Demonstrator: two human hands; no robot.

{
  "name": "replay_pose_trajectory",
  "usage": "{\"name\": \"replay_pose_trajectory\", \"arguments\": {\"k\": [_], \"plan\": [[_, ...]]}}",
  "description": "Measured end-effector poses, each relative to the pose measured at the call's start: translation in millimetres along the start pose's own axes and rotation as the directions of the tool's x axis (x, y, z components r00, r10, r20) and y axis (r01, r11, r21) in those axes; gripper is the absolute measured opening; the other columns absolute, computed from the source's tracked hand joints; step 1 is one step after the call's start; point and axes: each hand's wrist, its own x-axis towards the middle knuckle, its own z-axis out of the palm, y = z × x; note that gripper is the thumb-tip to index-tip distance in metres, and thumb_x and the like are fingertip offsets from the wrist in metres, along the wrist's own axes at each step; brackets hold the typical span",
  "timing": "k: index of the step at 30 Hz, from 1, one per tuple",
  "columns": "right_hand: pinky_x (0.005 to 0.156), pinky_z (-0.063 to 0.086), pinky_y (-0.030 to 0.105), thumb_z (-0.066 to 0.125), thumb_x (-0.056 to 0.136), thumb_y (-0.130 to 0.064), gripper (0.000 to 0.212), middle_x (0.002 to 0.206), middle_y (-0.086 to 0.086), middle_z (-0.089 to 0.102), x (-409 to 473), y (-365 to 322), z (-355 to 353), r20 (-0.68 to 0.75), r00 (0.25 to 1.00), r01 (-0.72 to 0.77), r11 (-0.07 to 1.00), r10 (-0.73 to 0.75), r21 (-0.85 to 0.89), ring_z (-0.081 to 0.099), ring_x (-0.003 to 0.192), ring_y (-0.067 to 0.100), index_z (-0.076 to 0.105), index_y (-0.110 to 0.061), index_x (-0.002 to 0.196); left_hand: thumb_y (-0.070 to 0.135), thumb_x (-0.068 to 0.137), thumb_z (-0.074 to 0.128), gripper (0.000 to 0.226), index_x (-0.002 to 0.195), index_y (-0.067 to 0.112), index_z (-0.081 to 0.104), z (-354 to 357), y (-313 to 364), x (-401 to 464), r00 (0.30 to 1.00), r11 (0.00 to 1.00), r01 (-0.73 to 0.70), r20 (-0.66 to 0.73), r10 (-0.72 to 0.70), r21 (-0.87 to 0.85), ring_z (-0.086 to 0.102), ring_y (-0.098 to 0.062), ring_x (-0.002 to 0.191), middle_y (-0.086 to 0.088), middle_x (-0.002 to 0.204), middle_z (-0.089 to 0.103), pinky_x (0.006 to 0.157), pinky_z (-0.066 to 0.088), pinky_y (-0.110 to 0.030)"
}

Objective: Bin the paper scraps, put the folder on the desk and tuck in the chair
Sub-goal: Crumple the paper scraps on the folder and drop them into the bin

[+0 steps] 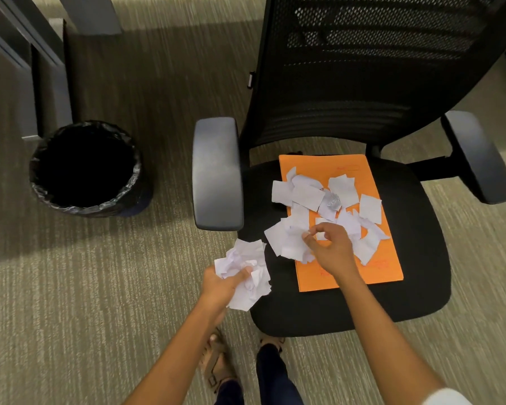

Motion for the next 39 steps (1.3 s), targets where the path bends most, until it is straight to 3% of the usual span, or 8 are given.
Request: {"name": "replay_pose_trajectory", "arguments": {"k": [5,10,16,23,26,29,34,39], "plan": [[0.084,0.043,0.025,0.075,0.086,-0.027,0.007,0.113,0.006,0.068,23,8,38,-0.026,1.000,-0.011,0.953,0.003,-0.303,0.061,0.104,0.023,0.072,-0.022,0.083,0.024,0.069,0.091,0.065,0.125,0.013,0.057,8,4,2,1.000,1.000,0.024,-0.008,-0.024,-0.013,0.070,-0.032,0.100,-0.010,0.116,0.070,0.086,0.060,-0.055],[0.075,0.039,0.022,0.076,0.086,-0.023,0.010,0.099,0.006,0.070,29,2,37,-0.015,1.000,-0.022,0.960,0.019,-0.281,0.060,0.085,0.016,0.071,-0.016,0.083,0.015,0.076,0.086,0.039,0.109,0.014,0.066,21,15,2,1.000,0.999,0.003,0.010,-0.002,-0.052,0.072,-0.030,0.096,-0.011,0.109,0.074,0.083,0.061,-0.049],[0.057,0.032,0.008,0.077,0.082,-0.010,0.021,0.078,-0.003,0.060,39,9,15,0.052,0.998,-0.026,0.995,0.031,-0.095,0.052,0.069,0.012,0.057,-0.014,0.076,0.019,0.076,0.086,0.045,0.115,0.013,0.064,44,25,0,1.000,0.999,-0.028,-0.014,0.027,-0.044,0.070,-0.030,0.098,-0.010,0.109,0.072,0.081,0.061,-0.046],[0.073,0.051,0.031,0.078,0.085,-0.014,0.034,0.115,0.004,0.061,28,21,-54,0.148,0.955,-0.289,0.924,0.258,0.251,0.061,0.107,0.024,0.053,-0.015,0.108,0.018,0.077,0.085,0.041,0.111,0.015,0.062,65,33,-2,1.000,0.997,-0.016,-0.028,0.014,-0.076,0.069,-0.027,0.096,-0.007,0.106,0.071,0.084,0.060,-0.047],[0.081,0.059,0.044,0.078,0.085,-0.012,0.035,0.119,0.005,0.068,16,8,-91,0.215,0.935,-0.350,0.836,0.282,0.423,0.068,0.108,0.027,0.053,-0.017,0.110,0.016,0.079,0.084,0.031,0.105,0.015,0.065,77,39,-5,0.999,0.998,-0.033,0.004,0.033,-0.054,0.071,-0.024,0.090,-0.006,0.099,0.073,0.075,0.061,-0.040],[0.084,0.060,0.050,0.082,0.074,-0.017,0.040,0.108,0.007,0.076,7,-17,-103,0.365,0.904,-0.395,0.760,0.222,0.516,0.073,0.099,0.028,0.055,-0.014,0.104,0.019,0.079,0.084,0.035,0.109,0.011,0.068,89,46,-6,0.998,0.999,-0.040,0.055,0.040,-0.008,0.074,-0.030,0.093,-0.011,0.101,0.076,0.083,0.062,-0.049],[0.073,0.062,0.044,0.084,0.077,-0.014,0.040,0.094,0.005,0.079,7,-36,-77,0.461,0.876,-0.312,0.896,0.142,0.316,0.076,0.086,0.017,0.050,-0.002,0.095,0.033,0.094,0.067,0.021,0.093,0.012,0.068,109,59,-16,0.975,0.997,-0.080,0.209,0.079,-0.003,0.066,-0.023,0.070,-0.010,0.078,0.069,0.056,0.049,-0.031],[0.062,0.060,0.029,0.089,0.071,-0.024,0.042,0.088,0.000,0.074,17,-31,-64,0.329,0.930,-0.225,0.960,0.162,0.164,0.071,0.082,0.016,0.057,-0.017,0.097,0.038,0.085,0.070,0.032,0.107,0.016,0.070,109,64,-21,0.930,0.994,-0.067,0.357,0.093,-0.083,0.070,-0.021,0.084,-0.010,0.091,0.073,0.064,0.055,-0.032]]}}
